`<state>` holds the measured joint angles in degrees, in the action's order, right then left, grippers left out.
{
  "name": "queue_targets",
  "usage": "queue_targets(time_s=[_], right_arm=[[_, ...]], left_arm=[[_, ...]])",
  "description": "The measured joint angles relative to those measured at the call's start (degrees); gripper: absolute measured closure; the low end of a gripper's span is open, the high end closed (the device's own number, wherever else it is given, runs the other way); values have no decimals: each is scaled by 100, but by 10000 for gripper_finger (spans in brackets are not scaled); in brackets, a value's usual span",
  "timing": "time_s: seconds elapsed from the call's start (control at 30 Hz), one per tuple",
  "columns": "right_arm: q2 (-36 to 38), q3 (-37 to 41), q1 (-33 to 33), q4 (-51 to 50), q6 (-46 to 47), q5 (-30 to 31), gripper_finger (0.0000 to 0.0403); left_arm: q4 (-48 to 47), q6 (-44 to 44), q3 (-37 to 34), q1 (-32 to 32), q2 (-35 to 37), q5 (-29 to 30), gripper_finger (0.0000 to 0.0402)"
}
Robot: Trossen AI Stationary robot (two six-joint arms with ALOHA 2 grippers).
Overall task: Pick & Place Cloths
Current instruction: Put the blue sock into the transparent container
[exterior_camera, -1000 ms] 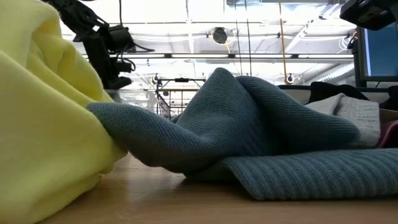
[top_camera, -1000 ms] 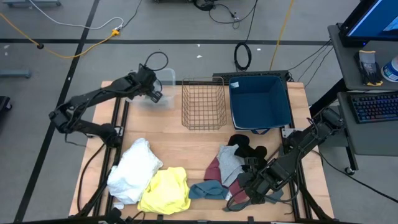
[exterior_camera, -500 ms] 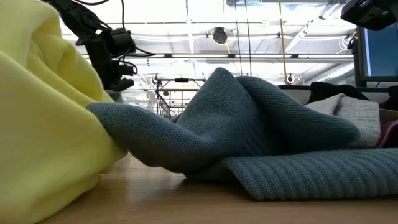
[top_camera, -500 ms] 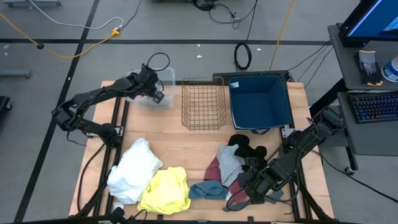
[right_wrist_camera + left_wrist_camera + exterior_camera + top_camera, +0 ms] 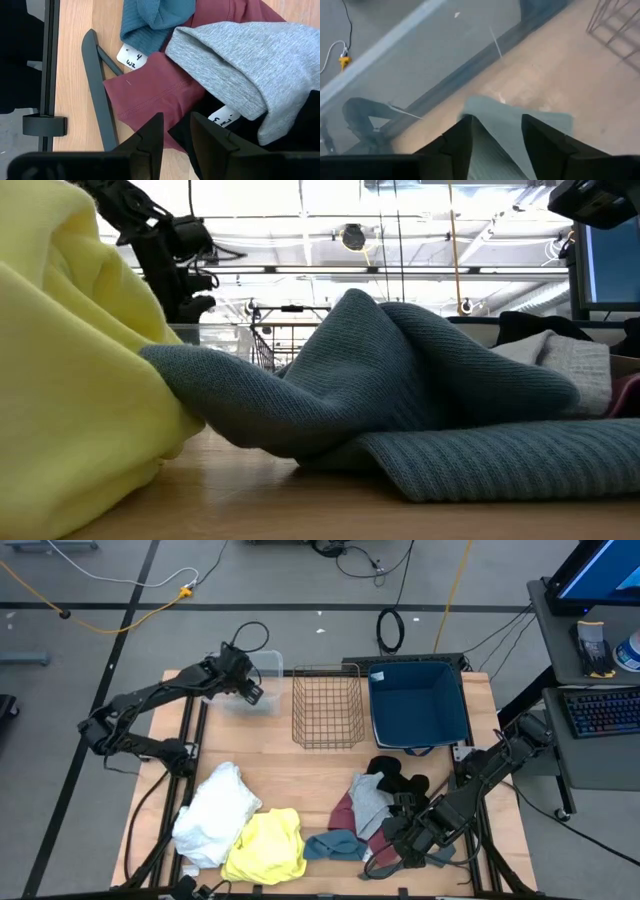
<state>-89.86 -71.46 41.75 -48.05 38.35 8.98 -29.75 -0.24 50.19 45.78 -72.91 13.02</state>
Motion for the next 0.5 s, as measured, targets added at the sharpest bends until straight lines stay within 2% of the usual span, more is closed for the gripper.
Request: queue_targets(time_s=[0.2,0.5], right_arm=[[0,0,-17,93,-112,12,314],[0,0,-109,402,-774,1,314]], left_arm=[[-1,-10,0,-32,624,-68,193],[4,-29,0,-197,1532,-967,189]])
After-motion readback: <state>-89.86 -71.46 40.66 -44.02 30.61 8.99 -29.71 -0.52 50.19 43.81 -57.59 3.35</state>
